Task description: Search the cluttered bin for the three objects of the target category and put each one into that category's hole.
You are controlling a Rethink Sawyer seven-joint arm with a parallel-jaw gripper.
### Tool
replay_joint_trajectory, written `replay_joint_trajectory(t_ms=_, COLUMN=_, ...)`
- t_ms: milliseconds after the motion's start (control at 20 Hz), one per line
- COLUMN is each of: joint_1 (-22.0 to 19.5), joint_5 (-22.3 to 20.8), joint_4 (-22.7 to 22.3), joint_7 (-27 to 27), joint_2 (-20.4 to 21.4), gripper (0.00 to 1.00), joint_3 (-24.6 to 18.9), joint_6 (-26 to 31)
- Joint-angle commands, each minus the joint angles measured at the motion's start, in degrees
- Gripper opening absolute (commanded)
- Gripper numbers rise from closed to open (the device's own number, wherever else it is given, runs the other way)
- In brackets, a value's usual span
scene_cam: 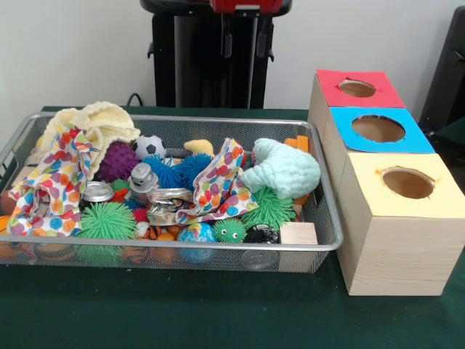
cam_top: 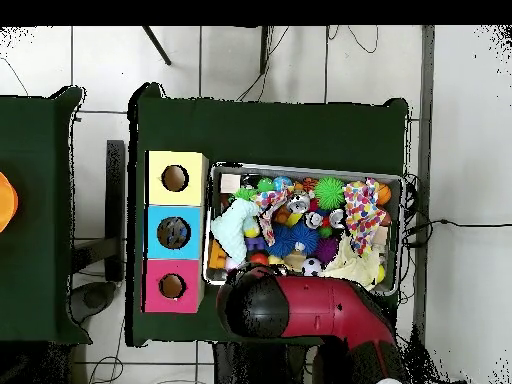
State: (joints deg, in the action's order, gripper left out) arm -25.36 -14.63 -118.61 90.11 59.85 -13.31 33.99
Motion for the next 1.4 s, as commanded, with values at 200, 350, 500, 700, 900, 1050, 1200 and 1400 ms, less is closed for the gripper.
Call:
replay_joint_trajectory(t_ms=200, joint_1=0.1, joint_5=1.4, joint_4=7.0, joint_7=-2.1, joint_2=-2.5, gripper=1.00, joint_3=-5.7, joint_6=10.5)
replay_joint_trajectory(t_ms=350, joint_1=0.7, joint_5=0.1, joint_4=10.3, joint_7=-2.1, joint_2=-4.7, gripper=1.00, joint_3=-5.6, joint_6=11.9)
replay_joint_trajectory(t_ms=500, joint_1=0.5, joint_5=-1.7, joint_4=12.7, joint_7=-2.3, joint_2=-8.5, gripper=1.00, joint_3=-5.5, joint_6=9.7)
replay_joint_trajectory(t_ms=700, joint_1=0.7, joint_5=-2.5, joint_4=16.2, joint_7=-2.5, joint_2=-12.4, gripper=1.00, joint_3=-5.6, joint_6=9.5)
replay_joint_trajectory(t_ms=900, joint_1=1.7, joint_5=-2.7, joint_4=21.8, joint_7=-2.8, joint_2=-15.6, gripper=1.00, joint_3=-5.5, joint_6=12.8)
replay_joint_trajectory(t_ms=1050, joint_1=2.8, joint_5=-2.9, joint_4=26.6, joint_7=-2.8, joint_2=-18.7, gripper=1.00, joint_3=-5.2, joint_6=14.6)
replay_joint_trajectory(t_ms=1200, joint_1=3.4, joint_5=-3.1, joint_4=31.2, joint_7=-3.2, joint_2=-21.8, gripper=1.00, joint_3=-4.9, joint_6=15.8)
replay_joint_trajectory(t_ms=1400, joint_1=3.1, joint_5=-2.7, joint_4=33.6, joint_7=-3.9, joint_2=-24.0, gripper=1.00, joint_3=-5.0, joint_6=15.5)
